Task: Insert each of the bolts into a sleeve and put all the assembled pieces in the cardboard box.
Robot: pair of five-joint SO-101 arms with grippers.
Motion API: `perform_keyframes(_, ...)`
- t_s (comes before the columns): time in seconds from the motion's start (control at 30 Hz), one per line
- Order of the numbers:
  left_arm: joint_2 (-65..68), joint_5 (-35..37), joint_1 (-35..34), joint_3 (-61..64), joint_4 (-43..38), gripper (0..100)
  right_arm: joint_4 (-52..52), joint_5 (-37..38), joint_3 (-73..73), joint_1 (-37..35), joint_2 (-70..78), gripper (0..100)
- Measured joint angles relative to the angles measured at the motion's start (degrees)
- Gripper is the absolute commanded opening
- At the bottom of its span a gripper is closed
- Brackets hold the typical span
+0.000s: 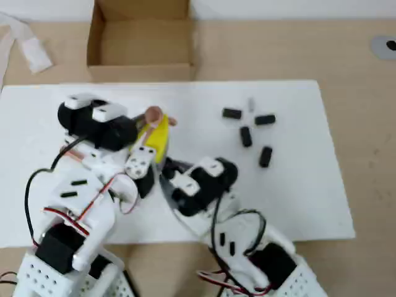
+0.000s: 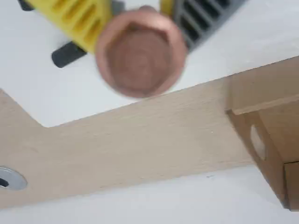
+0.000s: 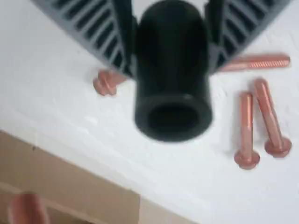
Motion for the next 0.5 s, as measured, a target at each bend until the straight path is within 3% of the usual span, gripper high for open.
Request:
perform_keyframes(0.1, 0.0, 0.0, 0.0, 0.0, 0.7, 0, 0.0, 0.0, 0.0, 0.0, 0.0, 0.9)
perform_keyframes(0.5, 2.37, -3.34, 0.0, -12.4, 20.48, 0, 0.0, 0.0, 0.7, 0.0, 0.0, 0.9)
